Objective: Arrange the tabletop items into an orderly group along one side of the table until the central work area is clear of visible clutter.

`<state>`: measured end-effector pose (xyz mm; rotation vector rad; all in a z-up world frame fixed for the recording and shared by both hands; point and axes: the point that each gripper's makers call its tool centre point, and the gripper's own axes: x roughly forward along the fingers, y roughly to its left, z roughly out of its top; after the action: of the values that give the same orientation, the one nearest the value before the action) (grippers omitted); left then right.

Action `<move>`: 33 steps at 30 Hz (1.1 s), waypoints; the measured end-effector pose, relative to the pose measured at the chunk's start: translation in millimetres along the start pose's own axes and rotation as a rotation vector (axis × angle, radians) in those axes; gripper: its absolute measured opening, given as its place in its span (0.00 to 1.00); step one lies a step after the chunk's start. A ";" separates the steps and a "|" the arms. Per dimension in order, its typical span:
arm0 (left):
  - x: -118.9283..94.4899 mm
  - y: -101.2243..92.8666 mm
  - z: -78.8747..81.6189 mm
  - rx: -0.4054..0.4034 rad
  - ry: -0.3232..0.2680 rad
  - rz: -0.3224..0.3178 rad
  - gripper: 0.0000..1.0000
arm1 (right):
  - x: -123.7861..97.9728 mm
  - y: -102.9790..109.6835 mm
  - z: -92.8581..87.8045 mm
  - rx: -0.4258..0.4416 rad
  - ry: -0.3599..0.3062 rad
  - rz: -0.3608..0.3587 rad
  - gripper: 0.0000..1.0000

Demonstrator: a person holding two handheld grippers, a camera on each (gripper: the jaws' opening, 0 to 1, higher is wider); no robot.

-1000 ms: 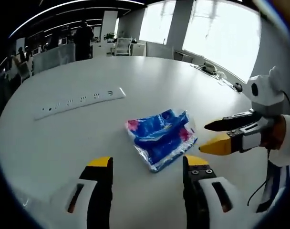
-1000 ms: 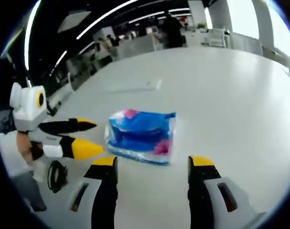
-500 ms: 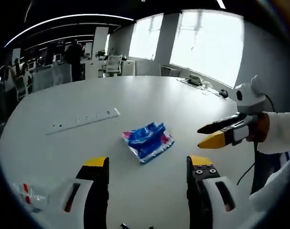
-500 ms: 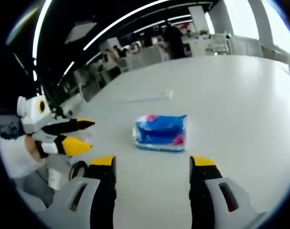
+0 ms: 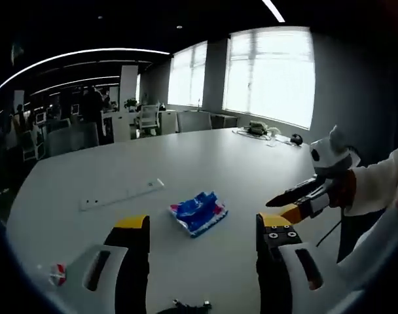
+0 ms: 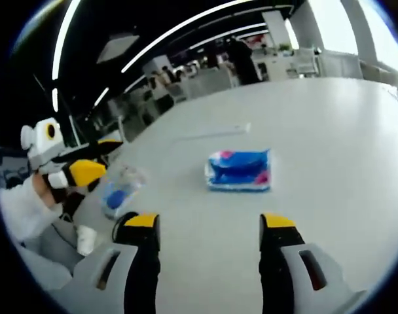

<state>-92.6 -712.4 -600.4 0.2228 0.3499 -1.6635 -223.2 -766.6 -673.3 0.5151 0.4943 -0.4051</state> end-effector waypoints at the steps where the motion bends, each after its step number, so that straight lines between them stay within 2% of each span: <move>1: -0.7 0.2 0.7 -0.004 -0.005 0.000 0.66 | -1.1 0.2 -0.7 0.002 0.001 -0.001 0.60; 13: 0.6 0.5 17.5 -0.015 -0.052 0.009 0.66 | -4.8 1.8 -8.4 0.025 0.014 -0.002 0.59; 23: 1.2 -2.3 21.0 -0.034 -0.064 0.010 0.65 | -4.1 2.1 -6.7 0.019 0.019 0.002 0.58; 27: -4.2 -6.3 18.2 -0.039 -0.068 0.021 0.65 | -4.6 3.5 -6.4 0.019 0.019 0.011 0.58; 33: -17.0 -8.8 5.5 -0.058 -0.054 0.041 0.65 | -4.3 5.0 -9.6 0.023 0.031 0.018 0.57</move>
<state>-98.9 -697.7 -588.5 0.1403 0.3505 -1.6132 -227.6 -756.3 -676.4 0.5487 0.5150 -0.3869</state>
